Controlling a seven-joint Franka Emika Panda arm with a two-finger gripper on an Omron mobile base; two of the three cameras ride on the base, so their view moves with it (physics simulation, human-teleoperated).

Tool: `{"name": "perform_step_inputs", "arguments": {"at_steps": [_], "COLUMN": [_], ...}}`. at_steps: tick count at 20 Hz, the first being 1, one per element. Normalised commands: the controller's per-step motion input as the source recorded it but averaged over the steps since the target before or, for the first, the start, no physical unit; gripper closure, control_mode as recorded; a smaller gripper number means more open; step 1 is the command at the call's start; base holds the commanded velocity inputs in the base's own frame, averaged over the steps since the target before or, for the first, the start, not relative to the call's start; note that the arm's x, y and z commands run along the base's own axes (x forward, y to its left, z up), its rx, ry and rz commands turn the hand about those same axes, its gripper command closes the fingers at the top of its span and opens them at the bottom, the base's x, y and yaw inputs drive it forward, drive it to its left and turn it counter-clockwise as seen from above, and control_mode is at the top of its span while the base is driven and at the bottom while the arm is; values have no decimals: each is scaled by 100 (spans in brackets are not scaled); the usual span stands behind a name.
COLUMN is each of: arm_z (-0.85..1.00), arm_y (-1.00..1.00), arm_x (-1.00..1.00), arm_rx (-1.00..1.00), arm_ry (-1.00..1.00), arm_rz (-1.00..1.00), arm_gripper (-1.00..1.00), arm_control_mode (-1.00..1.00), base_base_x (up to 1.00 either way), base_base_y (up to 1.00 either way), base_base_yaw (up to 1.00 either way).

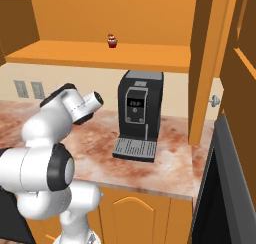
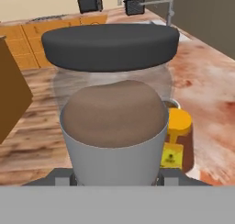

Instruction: Pick the cinnamon and honey bottle from the cabinet and place them next to the mug.

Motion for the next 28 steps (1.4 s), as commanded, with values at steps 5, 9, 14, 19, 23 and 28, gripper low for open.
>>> {"name": "perform_step_inputs", "arguments": {"at_steps": [5, 9, 14, 19, 23, 28], "arm_z": [-56, -58, -41, -7, 0, 0], "arm_y": [7, 16, 2, 0, 0, 3], "arm_x": [0, 0, 0, 2, 21, 39], "arm_rx": [0, 0, 1, 0, 0, 0], "arm_ry": [0, 0, 0, -2, -2, -5], "arm_rz": [-4, -3, -4, -5, -4, -4], "arm_gripper": [100, 100, 100, 100, 100, 100], "arm_control_mode": [-100, -100, -100, -100, -100, -100], "base_base_x": [0, 0, 0, 0, 0, 0], "base_base_y": [0, 0, 0, 0, 0, 0], "base_base_yaw": [0, 0, 0, 0, 0, 0]}}
